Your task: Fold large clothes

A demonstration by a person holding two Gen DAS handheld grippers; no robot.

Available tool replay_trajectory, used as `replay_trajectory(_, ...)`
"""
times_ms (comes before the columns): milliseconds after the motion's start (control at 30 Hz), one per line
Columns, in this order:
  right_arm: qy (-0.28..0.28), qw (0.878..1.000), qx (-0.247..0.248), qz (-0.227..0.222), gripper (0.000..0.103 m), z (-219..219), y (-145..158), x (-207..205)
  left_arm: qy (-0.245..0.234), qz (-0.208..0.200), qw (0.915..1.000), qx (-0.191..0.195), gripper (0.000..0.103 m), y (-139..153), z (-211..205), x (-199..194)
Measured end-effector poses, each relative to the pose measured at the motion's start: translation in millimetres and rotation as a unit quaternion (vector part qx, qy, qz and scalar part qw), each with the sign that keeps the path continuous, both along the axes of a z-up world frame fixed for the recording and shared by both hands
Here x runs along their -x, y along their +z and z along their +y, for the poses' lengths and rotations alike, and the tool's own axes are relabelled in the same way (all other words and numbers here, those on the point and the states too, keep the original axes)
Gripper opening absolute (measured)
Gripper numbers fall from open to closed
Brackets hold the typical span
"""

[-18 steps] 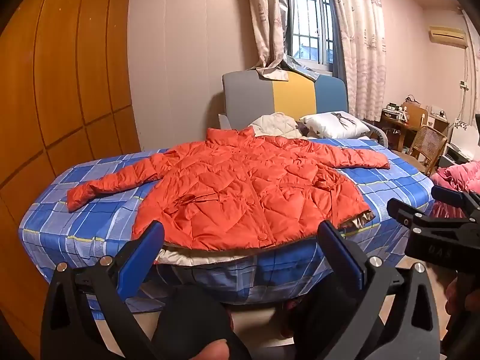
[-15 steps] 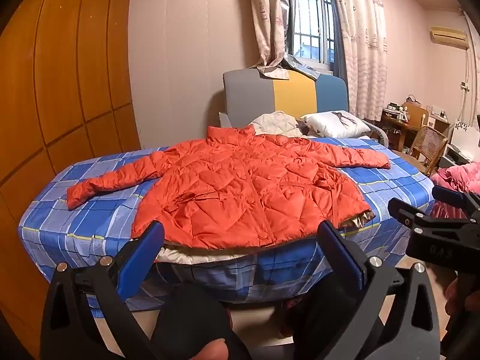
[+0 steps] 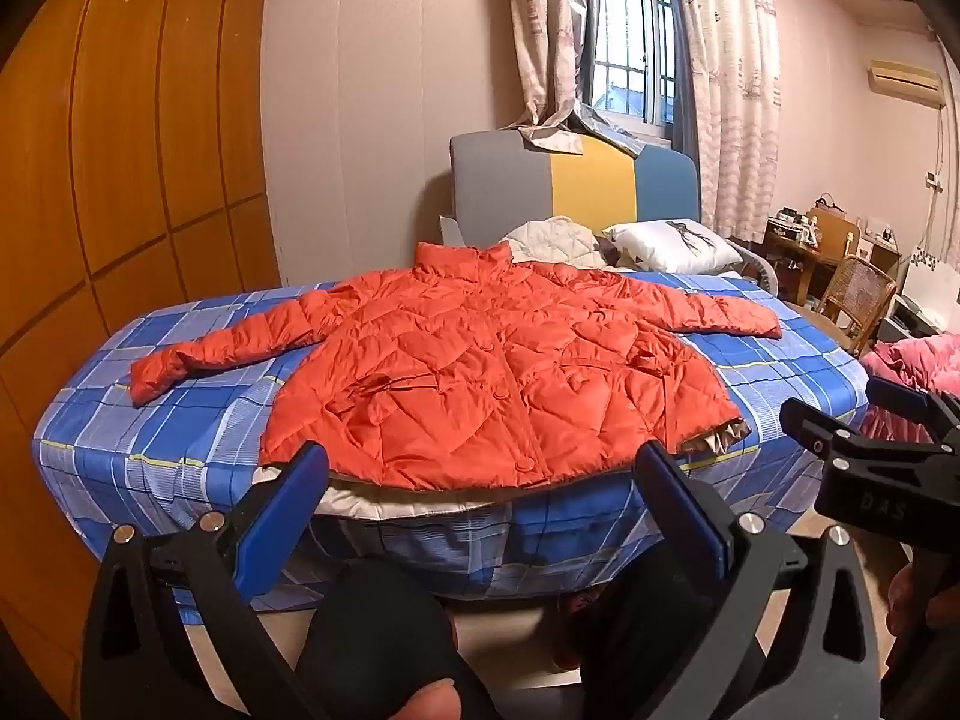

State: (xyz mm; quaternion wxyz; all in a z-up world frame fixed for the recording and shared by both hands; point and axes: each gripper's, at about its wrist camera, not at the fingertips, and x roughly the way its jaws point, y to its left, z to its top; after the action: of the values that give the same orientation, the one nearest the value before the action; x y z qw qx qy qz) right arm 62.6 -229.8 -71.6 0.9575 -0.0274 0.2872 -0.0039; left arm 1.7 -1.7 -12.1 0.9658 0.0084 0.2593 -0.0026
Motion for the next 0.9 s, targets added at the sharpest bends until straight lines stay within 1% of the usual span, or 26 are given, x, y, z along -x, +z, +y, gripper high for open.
replay_trajectory(900, -0.001, 1.0, 0.004, 0.0, 0.1, -0.3, -3.2, 0.5, 0.016, 0.011, 0.9996, 0.018, 0.101, 0.6, 9.1, -6.0)
